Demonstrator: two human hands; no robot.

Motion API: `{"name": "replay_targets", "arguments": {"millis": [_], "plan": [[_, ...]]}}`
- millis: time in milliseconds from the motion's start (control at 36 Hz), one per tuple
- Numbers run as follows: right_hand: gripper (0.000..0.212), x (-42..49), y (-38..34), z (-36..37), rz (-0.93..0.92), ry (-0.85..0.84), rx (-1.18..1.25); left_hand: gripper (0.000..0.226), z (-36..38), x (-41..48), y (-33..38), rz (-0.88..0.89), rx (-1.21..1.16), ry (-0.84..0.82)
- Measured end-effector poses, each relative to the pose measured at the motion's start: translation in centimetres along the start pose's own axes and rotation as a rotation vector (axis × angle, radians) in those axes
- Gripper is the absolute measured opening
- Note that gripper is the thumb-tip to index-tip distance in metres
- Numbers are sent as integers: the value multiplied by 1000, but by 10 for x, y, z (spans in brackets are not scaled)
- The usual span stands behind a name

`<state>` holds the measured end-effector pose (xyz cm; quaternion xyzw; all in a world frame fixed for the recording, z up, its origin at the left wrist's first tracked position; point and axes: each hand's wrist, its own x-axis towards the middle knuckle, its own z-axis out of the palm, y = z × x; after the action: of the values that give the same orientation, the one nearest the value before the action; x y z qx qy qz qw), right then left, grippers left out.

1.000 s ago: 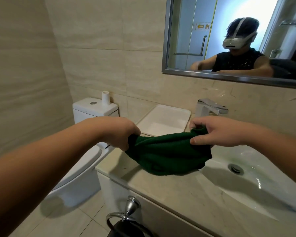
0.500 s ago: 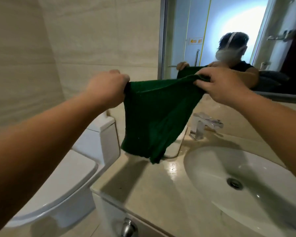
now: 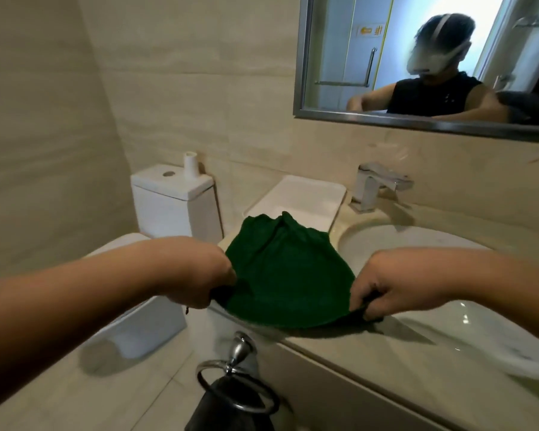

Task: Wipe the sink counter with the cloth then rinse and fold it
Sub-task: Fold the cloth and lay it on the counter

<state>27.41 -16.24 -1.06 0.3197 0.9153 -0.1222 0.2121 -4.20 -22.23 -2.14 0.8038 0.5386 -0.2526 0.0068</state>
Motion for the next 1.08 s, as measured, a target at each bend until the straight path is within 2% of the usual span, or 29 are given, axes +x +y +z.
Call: {"name": "replay_targets", "arguments": {"millis": [167, 278, 389, 444, 583, 611, 667, 750, 833, 944, 1028, 1083], "plan": [[20, 4, -7, 14, -11, 8, 39, 17, 5, -1, 13, -12, 48, -73], [17, 1, -6, 14, -27, -15, 116, 21, 15, -1, 18, -8, -4, -104], [15, -9, -4, 10, -64, -198, 215, 31, 11, -11, 21, 67, -199, -354], [13, -12, 0, 5, -95, -218, 279, 29, 4, -15, 15, 116, -299, -419], [10, 5, 14, -2, -1, 2, 449, 7, 3, -2, -15, 83, -571, -344], [10, 11, 16, -2, 37, 42, 472, 10, 7, 4, -23, 51, -675, -345], [11, 26, 26, 1, 94, 127, 489, 31, 17, 13, -40, -51, -886, -361], [10, 46, 41, -1, 139, 246, 538, 46, 28, 19, -62, -128, -1019, -412], [9, 65, 49, -13, 172, 338, 586, 53, 33, 25, -77, -198, -1003, -395], [6, 98, 56, -26, 207, 427, 563, 35, 36, 40, -87, -322, -904, -211], [8, 124, 57, -29, 217, 440, 420, 19, 35, 51, -86, -340, -744, -93], [21, 137, 55, -29, 216, 403, 267, 18, 37, 58, -84, -334, -644, -41]]}}
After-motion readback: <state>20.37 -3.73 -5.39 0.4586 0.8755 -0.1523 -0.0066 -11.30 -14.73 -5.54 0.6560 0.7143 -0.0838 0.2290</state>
